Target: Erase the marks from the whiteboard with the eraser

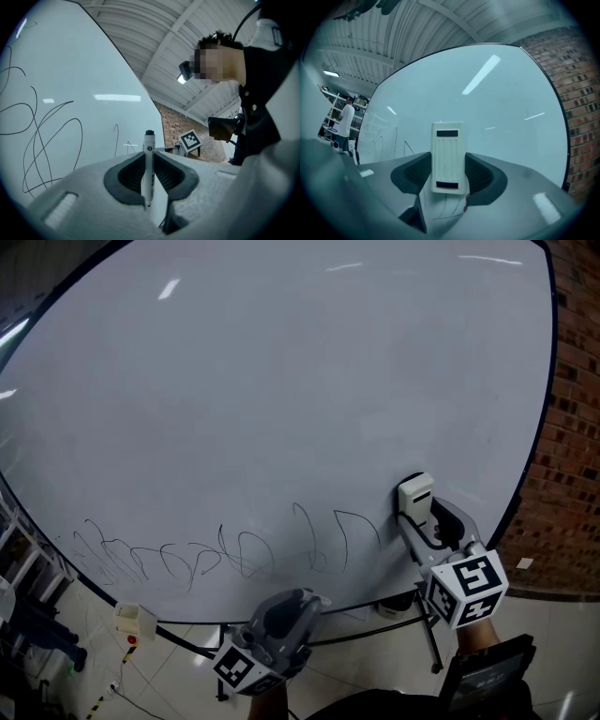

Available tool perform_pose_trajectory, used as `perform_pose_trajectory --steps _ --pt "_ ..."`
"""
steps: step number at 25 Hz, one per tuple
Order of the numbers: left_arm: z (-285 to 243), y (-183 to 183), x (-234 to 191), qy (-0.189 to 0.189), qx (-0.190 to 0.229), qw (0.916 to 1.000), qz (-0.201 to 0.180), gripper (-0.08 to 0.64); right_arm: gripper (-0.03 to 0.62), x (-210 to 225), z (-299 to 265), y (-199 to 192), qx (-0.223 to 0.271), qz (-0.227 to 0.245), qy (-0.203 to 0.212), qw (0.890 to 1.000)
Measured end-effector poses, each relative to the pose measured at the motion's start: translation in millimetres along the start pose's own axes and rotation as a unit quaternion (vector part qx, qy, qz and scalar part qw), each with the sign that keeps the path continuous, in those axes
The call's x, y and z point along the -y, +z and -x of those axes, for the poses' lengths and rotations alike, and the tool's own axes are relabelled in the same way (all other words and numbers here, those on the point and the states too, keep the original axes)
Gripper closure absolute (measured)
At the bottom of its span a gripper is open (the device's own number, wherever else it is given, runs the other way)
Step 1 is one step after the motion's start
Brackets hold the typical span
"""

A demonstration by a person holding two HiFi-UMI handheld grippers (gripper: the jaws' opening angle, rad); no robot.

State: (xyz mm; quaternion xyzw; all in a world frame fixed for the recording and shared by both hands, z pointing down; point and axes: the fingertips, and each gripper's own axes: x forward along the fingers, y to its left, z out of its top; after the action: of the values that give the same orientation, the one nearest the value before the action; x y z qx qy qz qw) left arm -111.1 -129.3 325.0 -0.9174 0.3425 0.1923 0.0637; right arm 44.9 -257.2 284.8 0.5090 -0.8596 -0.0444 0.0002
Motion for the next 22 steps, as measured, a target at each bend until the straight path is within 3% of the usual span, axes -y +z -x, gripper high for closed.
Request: perform_pose_trajectory --steps 6,10,15,22 --pt "-10 -3 7 -0.011 -0.004 0.9999 0.000 0.499 0.362 81 24 -7 0.004 -0.036 -0.077 0.996" --pt "-10 -4 9 -0.012 -0.006 0.9999 0.000 0.497 0.362 102 31 -13 0.006 -0.050 -0.099 0.994" --pt "-10 -5 10 -0.011 -0.010 0.9999 -0.002 0.499 0.364 96 30 -15 0.010 -0.046 -0.106 0.993" --pt "-6 -4 13 -0.007 -0.015 0.9999 -0.003 0.499 0.364 35 13 -34 -0.005 -0.029 -0.062 0.998"
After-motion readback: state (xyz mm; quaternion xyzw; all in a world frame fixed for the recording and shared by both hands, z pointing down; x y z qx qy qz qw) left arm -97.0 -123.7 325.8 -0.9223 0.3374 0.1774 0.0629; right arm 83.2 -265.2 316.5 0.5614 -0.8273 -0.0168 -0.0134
